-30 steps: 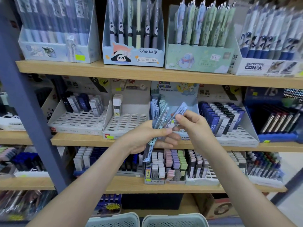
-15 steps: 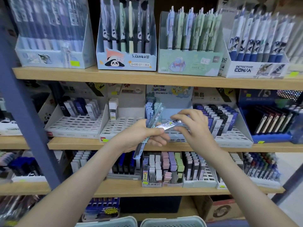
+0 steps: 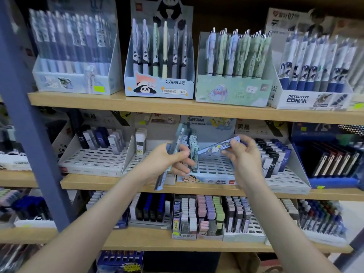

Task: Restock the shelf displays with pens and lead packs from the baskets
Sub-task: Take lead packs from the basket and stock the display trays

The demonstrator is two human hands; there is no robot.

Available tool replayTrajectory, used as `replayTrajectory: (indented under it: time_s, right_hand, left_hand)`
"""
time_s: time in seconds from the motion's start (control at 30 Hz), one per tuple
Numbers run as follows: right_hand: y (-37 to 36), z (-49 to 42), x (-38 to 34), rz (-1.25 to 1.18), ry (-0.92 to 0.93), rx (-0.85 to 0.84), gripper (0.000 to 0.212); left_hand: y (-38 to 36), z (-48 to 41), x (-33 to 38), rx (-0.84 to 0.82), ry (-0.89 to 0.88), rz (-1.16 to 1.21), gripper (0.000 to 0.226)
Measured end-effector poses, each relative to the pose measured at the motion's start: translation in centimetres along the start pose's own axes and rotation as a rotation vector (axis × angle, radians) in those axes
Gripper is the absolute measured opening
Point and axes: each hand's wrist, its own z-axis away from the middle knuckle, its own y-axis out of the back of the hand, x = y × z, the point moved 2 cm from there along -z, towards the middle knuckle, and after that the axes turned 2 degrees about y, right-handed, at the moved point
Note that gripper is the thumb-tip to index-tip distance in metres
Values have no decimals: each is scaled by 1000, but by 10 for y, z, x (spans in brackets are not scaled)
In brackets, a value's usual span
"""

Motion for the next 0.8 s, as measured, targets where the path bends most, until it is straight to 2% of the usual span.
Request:
replayTrajectory:
  time_s: [0.07, 0.13, 0.23, 0.37, 0.5, 0.63, 0.8]
  right_hand:
    - [0, -7, -2, 189, 112, 58, 14]
    - [-5, -15, -1, 321, 186, 37, 11]
    - [-15, -30, 8, 429, 198, 11, 24]
    - [-23, -50, 23, 498, 191, -32, 30]
    - [-24, -72, 34, 529, 163, -85, 21]
    - [-28, -79, 35, 533, 191, -140, 36]
    - [-32, -85, 33, 567, 204, -211, 38]
  left_hand:
    - [7, -1, -3, 34, -6, -5, 14]
    - [10, -3, -7, 27, 15, 50, 22]
    - [10, -4, -12, -26, 25, 144, 31]
    - [14, -8, -19, -88, 38, 300, 20]
    - [15, -12, -20, -24, 17, 252, 14]
    - [14, -15, -22, 30, 4, 218, 27]
    - [13, -19, -26, 32, -23, 258, 14]
